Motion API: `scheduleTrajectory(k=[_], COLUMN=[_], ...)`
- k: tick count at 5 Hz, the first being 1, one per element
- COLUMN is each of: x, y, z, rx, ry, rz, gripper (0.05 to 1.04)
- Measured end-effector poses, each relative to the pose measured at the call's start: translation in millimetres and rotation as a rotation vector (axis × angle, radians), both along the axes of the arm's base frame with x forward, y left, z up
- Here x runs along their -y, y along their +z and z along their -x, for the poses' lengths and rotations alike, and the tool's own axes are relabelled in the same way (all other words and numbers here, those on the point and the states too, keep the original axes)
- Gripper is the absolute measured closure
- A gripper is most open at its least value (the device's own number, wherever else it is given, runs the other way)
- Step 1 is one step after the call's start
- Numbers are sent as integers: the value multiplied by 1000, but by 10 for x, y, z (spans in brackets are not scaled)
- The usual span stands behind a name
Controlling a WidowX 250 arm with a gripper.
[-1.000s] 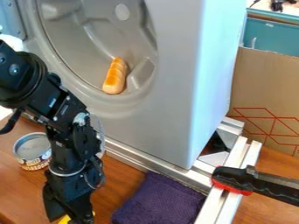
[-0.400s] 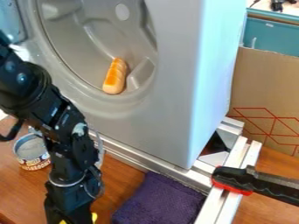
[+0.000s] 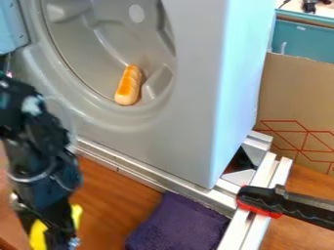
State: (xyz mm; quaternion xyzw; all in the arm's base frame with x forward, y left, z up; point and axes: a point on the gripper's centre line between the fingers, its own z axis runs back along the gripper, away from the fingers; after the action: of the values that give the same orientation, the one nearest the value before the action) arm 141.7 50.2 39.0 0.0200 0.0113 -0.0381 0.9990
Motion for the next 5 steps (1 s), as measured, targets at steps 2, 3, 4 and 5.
scheduleTrajectory(k=[2, 3, 4, 5], x=[-762, -1014, -1123, -1198], y=[109, 88, -21, -100], z=[-137, -229, -246, -125], rx=[56, 65, 19, -54], ry=[258, 336, 386, 427], rz=[30, 40, 27, -28], gripper=[282, 282, 282, 282])
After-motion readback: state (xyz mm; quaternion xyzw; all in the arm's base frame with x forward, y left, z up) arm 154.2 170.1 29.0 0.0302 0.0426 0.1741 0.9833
